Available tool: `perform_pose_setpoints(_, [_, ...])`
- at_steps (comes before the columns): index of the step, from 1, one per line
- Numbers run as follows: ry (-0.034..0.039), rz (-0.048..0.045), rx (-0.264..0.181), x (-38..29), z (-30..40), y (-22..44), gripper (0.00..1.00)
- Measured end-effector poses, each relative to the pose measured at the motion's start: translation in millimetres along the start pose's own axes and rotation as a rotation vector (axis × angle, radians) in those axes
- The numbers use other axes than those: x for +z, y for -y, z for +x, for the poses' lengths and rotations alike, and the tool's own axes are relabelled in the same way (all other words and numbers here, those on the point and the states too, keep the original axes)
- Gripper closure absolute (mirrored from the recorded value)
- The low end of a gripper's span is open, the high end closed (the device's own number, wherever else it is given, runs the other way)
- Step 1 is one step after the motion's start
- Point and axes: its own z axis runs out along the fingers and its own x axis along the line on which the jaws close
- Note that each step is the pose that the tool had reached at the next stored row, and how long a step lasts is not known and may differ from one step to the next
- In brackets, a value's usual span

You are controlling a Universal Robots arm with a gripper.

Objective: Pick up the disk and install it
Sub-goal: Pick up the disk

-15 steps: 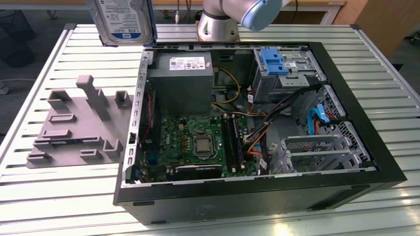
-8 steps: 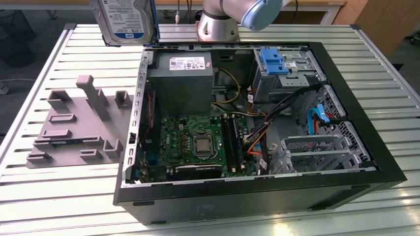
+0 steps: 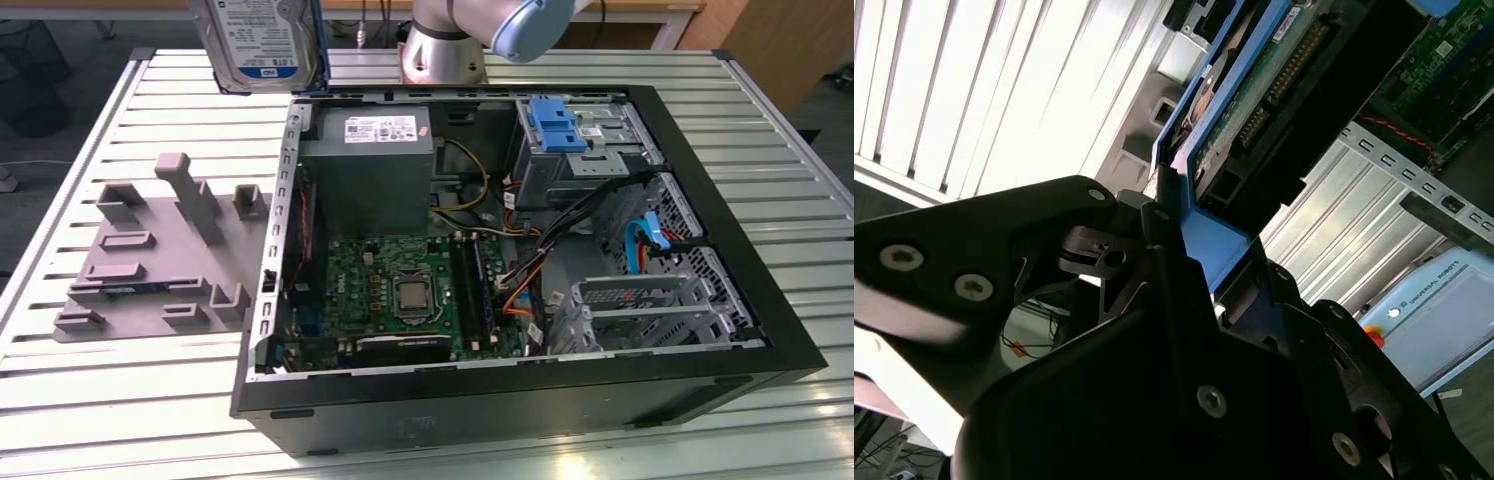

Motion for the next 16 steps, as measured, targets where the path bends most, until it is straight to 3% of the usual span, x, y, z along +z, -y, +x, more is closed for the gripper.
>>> perform_pose_setpoints(16, [0.0,0.0,0.0,-0.2,0.0,5.9,0.64])
